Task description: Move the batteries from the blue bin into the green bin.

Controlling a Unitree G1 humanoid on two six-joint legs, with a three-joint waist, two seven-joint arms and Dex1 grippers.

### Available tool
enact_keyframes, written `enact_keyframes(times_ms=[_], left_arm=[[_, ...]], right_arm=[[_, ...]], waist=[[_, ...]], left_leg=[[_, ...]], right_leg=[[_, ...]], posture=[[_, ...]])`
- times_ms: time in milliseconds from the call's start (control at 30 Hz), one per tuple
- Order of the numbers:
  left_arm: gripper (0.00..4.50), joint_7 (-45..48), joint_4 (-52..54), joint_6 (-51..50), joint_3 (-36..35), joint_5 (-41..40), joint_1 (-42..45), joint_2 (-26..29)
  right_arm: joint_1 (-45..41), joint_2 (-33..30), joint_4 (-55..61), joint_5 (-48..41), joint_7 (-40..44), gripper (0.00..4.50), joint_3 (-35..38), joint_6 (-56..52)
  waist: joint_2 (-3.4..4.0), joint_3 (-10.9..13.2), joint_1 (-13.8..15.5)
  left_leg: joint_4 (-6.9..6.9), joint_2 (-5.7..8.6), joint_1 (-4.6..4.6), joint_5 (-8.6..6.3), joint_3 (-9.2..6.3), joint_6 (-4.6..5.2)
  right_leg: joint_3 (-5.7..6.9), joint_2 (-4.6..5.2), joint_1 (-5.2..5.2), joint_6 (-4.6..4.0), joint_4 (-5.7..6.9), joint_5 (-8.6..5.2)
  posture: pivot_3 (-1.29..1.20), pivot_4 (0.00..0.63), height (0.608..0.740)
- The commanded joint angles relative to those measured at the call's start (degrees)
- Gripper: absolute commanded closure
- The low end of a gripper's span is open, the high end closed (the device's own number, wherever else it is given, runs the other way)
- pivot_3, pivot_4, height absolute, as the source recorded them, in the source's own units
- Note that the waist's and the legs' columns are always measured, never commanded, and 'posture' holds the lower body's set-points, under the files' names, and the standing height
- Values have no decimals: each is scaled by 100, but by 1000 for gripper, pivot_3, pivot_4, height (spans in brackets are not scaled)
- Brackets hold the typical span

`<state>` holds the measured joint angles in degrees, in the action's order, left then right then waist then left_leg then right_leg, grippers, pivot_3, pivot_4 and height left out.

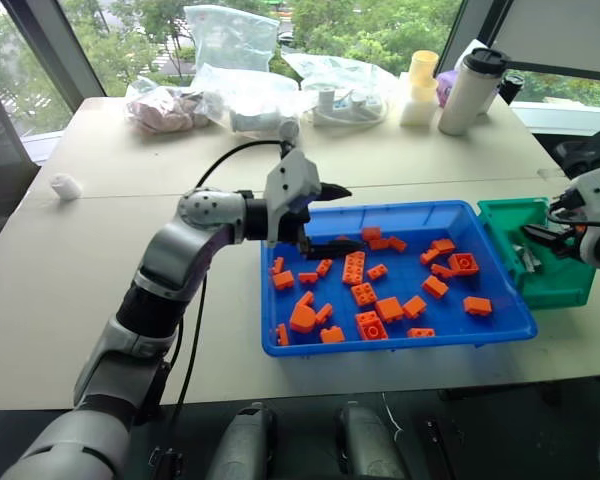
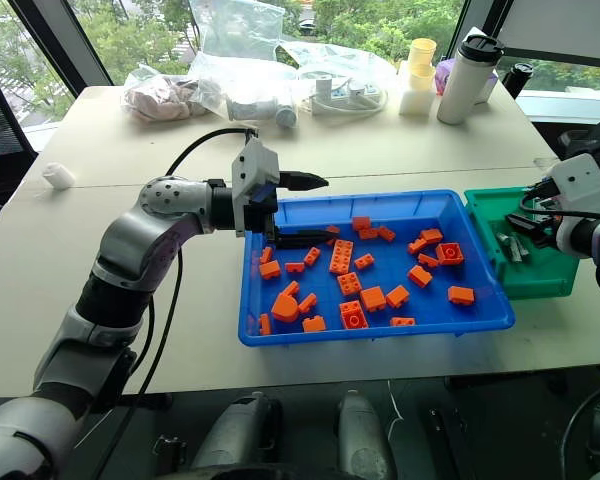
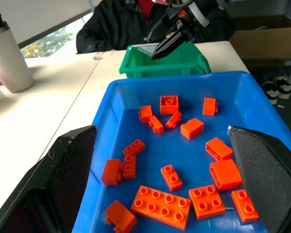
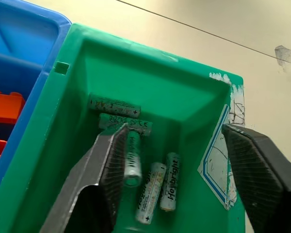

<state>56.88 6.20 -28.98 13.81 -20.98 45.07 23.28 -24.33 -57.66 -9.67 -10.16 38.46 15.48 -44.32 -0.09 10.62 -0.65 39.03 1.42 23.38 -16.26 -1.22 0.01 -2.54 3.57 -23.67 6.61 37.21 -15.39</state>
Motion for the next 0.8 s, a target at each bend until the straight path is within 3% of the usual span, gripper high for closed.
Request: enact_keyframes(times_ms=[33, 167, 300, 533, 633, 800], left_arm=[[0, 76, 266, -84, -193, -177, 40, 95], [0, 84, 274, -217, -365, -256, 27, 323], [0, 111, 639, -588, -691, -389, -297, 952], [0, 39, 1896, -1966, -1992, -1429, -1449, 2325], [0, -102, 2217, -2173, -2211, -1535, -2003, 2619], [0, -555, 2342, -2329, -2482, -1751, -2524, 2488]], right_arm=[[-317, -165, 66, -19, 37, 1036, 89, 216], [-441, 1, 454, -543, 444, 1036, 368, 403], [-47, 90, 1029, -1217, 969, 1036, 1059, 597], [1940, -344, 1760, -2159, 2358, 1036, 2556, -288], [2295, -203, 1985, -2302, 2279, 1036, 2713, -373], [2347, 213, 2190, -2451, 1931, 1036, 2476, -335]], waist=[[0, 0, -2], [1, 0, -7], [1, 0, -14], [-4, 3, 94], [-2, 1, 89], [-3, 1, 30]], left_leg=[[0, 0, 0, 0, 0, 0], [-1, -1, 0, 0, -1, 0], [-3, -4, -1, 0, -2, 0], [-2, -2, 3, -1, -14, 2], [-2, -2, -16, -2, -13, 3], [-3, -8, -29, -3, -15, 2]], right_leg=[[0, 0, 0, 0, 0, 0], [0, -2, -1, 0, 0, 0], [0, -5, -1, 0, 0, 0], [6, 4, 11, 1, -13, 0], [4, 8, 31, 1, -14, 0], [2, 9, 40, 0, -10, -1]], posture=[[0, 150, 740], [0, 150, 740], [0, 150, 740], [0, 150, 740], [0, 150, 740], [0, 150, 740]])
